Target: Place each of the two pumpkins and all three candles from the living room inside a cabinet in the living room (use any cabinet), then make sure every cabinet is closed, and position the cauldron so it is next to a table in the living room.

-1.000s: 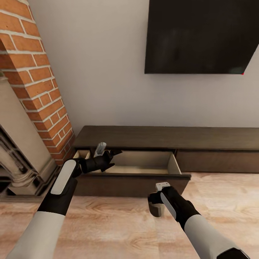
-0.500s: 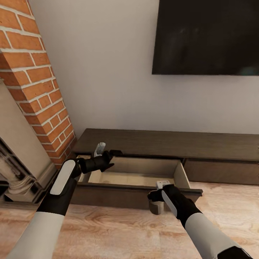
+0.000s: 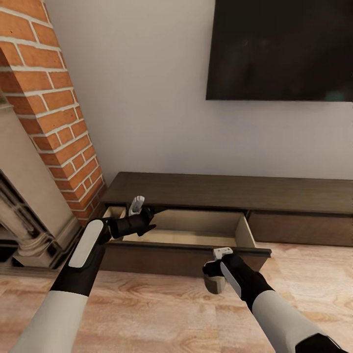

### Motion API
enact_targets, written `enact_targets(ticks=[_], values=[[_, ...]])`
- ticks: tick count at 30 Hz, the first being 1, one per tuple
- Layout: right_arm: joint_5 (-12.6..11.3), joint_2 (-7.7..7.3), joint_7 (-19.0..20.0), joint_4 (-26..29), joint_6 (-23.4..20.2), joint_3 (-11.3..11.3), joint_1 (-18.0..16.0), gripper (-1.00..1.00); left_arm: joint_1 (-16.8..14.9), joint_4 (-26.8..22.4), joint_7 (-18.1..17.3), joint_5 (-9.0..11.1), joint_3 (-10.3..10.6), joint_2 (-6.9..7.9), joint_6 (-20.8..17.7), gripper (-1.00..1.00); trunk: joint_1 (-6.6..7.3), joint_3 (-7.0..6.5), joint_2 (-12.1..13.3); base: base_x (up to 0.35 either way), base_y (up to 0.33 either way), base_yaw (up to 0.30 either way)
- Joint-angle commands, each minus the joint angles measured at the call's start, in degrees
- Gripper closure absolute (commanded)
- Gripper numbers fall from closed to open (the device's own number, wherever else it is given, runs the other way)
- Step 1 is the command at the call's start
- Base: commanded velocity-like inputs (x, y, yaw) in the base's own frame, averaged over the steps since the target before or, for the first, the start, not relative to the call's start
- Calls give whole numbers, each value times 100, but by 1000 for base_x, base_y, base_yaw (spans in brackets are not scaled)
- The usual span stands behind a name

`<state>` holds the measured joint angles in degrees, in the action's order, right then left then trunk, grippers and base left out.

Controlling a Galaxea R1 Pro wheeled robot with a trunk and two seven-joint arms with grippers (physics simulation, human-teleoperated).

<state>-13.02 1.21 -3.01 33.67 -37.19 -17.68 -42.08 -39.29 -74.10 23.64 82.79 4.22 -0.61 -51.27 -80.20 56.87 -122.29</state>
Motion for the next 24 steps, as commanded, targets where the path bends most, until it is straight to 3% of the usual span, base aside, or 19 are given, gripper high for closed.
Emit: enact_targets(ticks=[1,8,11,13,15,17,24], values=[[0,-5,-1,11,-10,0,1,100,0,0,0,0,0,0,1,-100,0,0,0,-8,0,0],[-15,-38,65,118,-87,16,0,100,0,-3,2,0,7,-6,-1,-100,0,0,0,-178,0,0],[-18,-182,643,527,-196,45,-1,100,0,0,0,0,1,-2,2,-100,0,0,0,-35,0,0],[-47,-330,1016,996,-602,90,-1,100,0,0,0,0,1,-1,2,-100,0,0,0,-10,0,0],[-96,-600,1485,1740,-1354,314,2,100,0,5,0,0,0,-1,2,-100,0,0,0,-3,0,0],[-110,-842,1910,2348,-1720,684,6,100,0,21,0,0,0,-1,2,-100,0,0,0,-1,0,0],[-113,-1078,2798,3267,-1945,1121,7,100,0,42,-1,-6,-4,-1,3,-100,0,0,0,0,0,0]])
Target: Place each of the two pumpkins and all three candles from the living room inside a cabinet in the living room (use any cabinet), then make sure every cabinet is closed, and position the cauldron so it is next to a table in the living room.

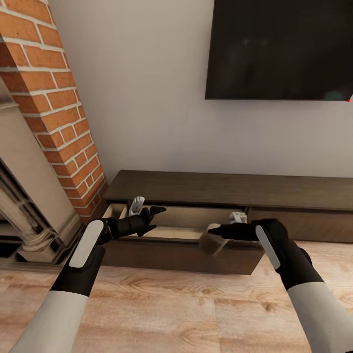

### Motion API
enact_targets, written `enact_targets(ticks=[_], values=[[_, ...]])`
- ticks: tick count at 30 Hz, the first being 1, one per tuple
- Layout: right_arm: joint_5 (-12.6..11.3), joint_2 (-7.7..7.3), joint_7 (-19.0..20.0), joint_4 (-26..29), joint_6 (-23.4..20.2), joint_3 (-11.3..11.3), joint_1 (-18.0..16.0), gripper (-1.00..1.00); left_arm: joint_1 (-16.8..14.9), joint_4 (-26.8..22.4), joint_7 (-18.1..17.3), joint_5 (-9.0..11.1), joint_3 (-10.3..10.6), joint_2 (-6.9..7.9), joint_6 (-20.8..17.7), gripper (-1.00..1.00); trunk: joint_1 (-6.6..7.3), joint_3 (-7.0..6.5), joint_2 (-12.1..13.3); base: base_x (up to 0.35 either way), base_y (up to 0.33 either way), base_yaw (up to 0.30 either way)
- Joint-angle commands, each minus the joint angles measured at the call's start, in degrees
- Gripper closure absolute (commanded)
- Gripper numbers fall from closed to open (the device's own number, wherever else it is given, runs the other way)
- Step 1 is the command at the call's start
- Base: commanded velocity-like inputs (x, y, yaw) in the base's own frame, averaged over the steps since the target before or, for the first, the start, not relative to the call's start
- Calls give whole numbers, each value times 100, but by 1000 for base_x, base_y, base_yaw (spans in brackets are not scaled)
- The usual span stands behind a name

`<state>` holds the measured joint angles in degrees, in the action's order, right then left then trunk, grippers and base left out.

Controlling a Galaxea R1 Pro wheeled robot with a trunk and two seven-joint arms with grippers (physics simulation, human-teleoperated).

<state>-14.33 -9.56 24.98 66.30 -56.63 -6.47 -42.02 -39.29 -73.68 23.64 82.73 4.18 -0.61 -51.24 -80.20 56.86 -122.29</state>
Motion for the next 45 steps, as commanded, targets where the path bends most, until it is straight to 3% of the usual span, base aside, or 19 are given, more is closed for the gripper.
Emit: enact_targets(ticks=[1,5,8,11,13,18,24,31,35,40,45], values=[[18,-10,88,125,-41,59,1,100,0,4,0,-1,-2,0,0,-100,0,0,0,0,0,0],[-102,-8,275,572,-103,324,1,100,0,11,0,-3,-5,0,2,-100,0,0,0,0,0,0],[-544,-7,286,835,-100,362,0,100,0,12,-4,-3,-9,0,6,-100,0,0,0,0,0,0],[-730,-4,255,936,-84,372,-5,100,0,2,-5,-3,-6,0,8,-100,0,0,0,0,0,0],[-757,9,169,928,22,418,-7,100,0,-11,-1,-7,-5,-2,9,-100,0,0,0,0,0,0],[-748,34,-259,898,457,894,-8,100,0,8,1,-20,3,-8,9,-100,0,0,0,47,0,0],[-753,125,-368,625,544,968,-5,100,0,14,1,-37,-1,-5,9,-100,0,0,0,299,0,0],[-686,188,-402,144,556,936,22,100,0,-15,-7,-38,5,-1,9,-100,0,0,0,328,0,0],[-618,192,-414,-722,553,874,60,100,0,-31,-8,-38,7,-1,9,-100,0,0,0,182,0,0],[-17,206,-417,-1277,549,798,63,100,0,-40,-8,-38,25,-1,9,-100,0,0,0,19,0,0],[135,212,-408,-1344,539,585,63,100,0,-41,-5,-27,14,0,1,-100,0,0,0,13,0,0]])
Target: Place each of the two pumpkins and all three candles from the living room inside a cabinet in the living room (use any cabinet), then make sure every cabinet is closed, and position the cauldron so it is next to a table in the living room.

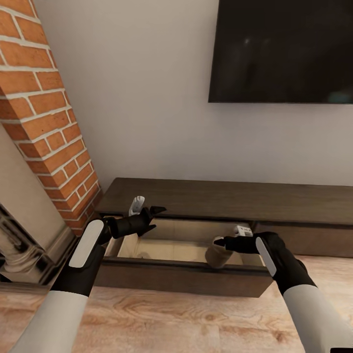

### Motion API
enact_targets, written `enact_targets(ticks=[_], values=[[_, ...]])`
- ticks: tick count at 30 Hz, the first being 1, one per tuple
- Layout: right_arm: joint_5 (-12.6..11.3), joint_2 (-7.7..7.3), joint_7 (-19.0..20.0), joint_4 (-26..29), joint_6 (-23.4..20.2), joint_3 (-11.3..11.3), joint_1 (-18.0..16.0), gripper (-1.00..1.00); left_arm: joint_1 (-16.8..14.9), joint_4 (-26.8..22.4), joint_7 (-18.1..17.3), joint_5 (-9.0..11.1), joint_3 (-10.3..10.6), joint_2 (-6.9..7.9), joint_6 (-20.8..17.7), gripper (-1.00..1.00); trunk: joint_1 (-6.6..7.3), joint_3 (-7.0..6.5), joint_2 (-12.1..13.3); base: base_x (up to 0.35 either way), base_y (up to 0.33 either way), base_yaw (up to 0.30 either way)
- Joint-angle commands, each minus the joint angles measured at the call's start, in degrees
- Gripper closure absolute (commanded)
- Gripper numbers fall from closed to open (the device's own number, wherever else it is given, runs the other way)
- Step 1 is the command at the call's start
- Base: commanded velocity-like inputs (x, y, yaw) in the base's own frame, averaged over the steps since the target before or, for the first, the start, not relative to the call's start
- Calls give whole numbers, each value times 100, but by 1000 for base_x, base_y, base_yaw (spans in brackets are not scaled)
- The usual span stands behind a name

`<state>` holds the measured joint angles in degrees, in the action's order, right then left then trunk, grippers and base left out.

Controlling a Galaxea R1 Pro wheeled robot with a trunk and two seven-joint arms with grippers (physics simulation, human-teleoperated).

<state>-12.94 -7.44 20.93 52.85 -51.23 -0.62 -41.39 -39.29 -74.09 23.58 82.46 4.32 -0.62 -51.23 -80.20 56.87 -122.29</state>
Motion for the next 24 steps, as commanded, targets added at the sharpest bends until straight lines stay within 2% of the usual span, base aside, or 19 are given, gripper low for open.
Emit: enact_targets(ticks=[1,18,20,24], values=[[2,2,-3,-4,0,-16,0,100,0,0,2,3,0,0,-2,-100,0,0,0,144,0,0],[31,-14,-25,252,7,-35,0,100,0,0,6,2,1,0,-1,-100,0,0,0,297,0,0],[50,-12,-278,92,8,-34,0,100,0,0,6,5,-1,0,-1,-100,0,0,0,78,0,0],[71,4,-1134,-291,29,-42,0,100,0,0,6,7,-8,0,-1,-100,0,0,0,23,0,0]])
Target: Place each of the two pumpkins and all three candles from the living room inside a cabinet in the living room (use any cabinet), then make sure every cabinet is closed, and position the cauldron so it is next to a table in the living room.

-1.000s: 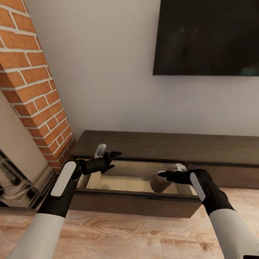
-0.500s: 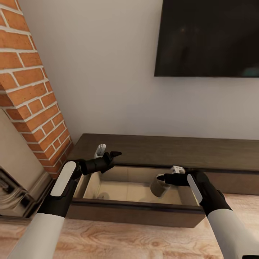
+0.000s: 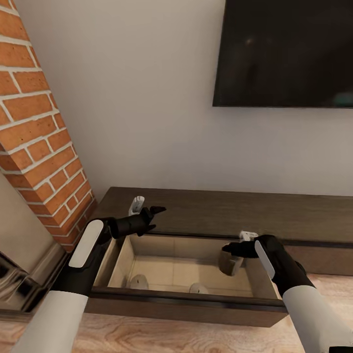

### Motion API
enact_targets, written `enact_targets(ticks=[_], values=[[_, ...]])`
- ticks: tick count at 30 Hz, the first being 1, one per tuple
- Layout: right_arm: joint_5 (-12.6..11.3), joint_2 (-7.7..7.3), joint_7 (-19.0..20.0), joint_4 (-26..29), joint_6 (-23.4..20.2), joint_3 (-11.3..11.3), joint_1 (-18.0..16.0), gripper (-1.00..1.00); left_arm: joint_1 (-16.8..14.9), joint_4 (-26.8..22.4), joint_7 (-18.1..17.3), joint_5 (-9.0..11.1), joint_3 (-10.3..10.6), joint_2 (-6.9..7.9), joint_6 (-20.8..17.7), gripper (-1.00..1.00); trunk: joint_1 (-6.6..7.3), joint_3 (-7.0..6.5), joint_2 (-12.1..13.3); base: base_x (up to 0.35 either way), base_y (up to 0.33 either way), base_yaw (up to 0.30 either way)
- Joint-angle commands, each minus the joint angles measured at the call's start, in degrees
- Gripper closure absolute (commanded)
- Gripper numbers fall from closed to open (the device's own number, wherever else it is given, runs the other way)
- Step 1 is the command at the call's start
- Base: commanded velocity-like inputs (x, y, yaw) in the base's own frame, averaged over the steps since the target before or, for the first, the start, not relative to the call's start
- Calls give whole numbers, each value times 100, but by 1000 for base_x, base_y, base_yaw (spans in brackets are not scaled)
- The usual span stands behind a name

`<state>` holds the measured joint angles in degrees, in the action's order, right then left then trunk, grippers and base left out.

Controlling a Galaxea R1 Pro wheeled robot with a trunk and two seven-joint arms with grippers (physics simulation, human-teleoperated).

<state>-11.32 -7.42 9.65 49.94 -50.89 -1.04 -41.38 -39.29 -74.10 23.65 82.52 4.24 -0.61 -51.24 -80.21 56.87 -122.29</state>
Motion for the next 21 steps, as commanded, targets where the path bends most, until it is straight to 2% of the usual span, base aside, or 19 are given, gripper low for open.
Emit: enact_targets(ticks=[1,4,6,13,15,21], values=[[-88,42,-395,-192,50,-5,-1,100,0,1,-1,1,-1,0,0,-100,0,-1,0,7,0,0],[-77,132,-889,-569,284,-9,-1,100,0,1,-1,1,-2,0,0,-100,0,-1,0,3,0,0],[-78,150,-975,-727,428,-10,-1,100,0,1,-1,1,-2,0,0,-100,0,-1,0,0,0,0],[-73,152,-1027,-1136,677,-15,-1,100,0,1,-4,1,-2,0,0,-100,0,-1,0,0,0,0],[-77,152,-1010,-1212,845,-18,-1,100,0,1,-2,6,4,0,0,-100,-44,35,-80,0,0,0],[-73,148,-997,-1327,982,-19,-1,100,0,1,-4,2,7,0,-5,-100,-153,125,-281,0,0,0]])
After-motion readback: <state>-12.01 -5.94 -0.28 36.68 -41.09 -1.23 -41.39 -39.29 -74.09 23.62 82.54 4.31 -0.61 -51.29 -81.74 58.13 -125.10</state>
